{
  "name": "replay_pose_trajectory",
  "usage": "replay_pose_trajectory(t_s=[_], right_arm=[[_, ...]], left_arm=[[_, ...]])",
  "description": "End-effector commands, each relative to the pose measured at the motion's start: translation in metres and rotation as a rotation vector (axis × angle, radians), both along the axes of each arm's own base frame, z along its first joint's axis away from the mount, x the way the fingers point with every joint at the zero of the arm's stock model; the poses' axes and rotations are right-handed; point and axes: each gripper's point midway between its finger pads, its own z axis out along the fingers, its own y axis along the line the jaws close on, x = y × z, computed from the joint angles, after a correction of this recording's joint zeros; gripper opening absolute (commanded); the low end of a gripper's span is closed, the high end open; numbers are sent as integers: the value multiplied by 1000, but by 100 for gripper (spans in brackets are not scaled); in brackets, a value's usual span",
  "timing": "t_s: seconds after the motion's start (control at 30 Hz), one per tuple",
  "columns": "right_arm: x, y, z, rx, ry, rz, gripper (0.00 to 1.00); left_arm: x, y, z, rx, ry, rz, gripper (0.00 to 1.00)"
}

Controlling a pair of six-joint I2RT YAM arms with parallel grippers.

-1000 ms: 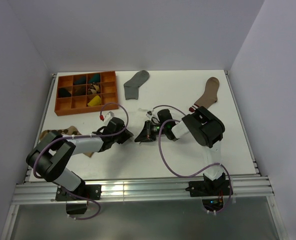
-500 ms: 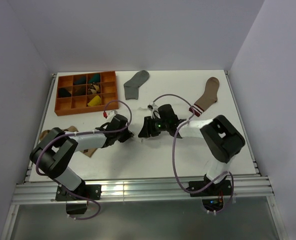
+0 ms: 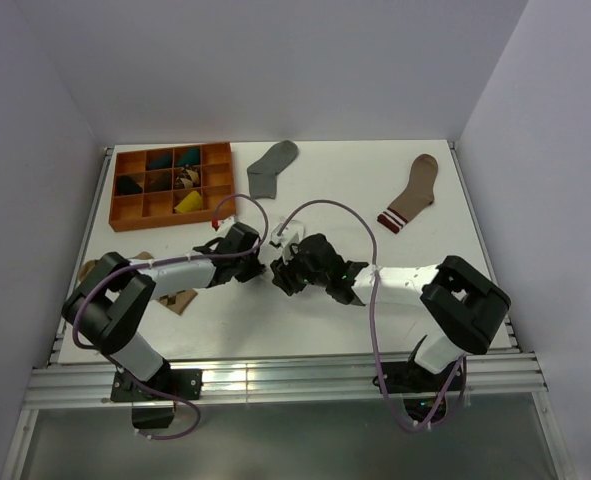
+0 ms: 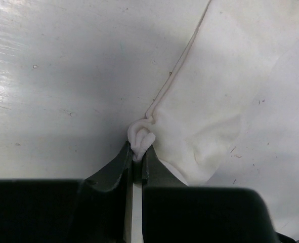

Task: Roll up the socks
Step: Roll the sock at the center of the board.

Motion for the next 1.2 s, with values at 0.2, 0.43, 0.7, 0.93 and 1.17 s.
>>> replay_pose_trajectory(t_s=[0.2, 0.43, 0.7, 0.93, 1.17], right_arm=[[15, 13, 7, -87, -223, -3, 51], [14, 23, -12, -146, -230, 19, 52], [4, 30, -25, -228, -273, 35, 51], [-14, 24, -30, -272, -280, 45, 28], [-26, 17, -32, -244, -231, 26, 20]], left_arm=[[0, 0, -5, 46, 20, -43, 0], [0, -3, -3, 37, 19, -51, 0], [-2, -3, -6, 35, 31, -49, 0], [-1, -2, -8, 43, 37, -39, 0], [0, -4, -11, 36, 45, -36, 0]])
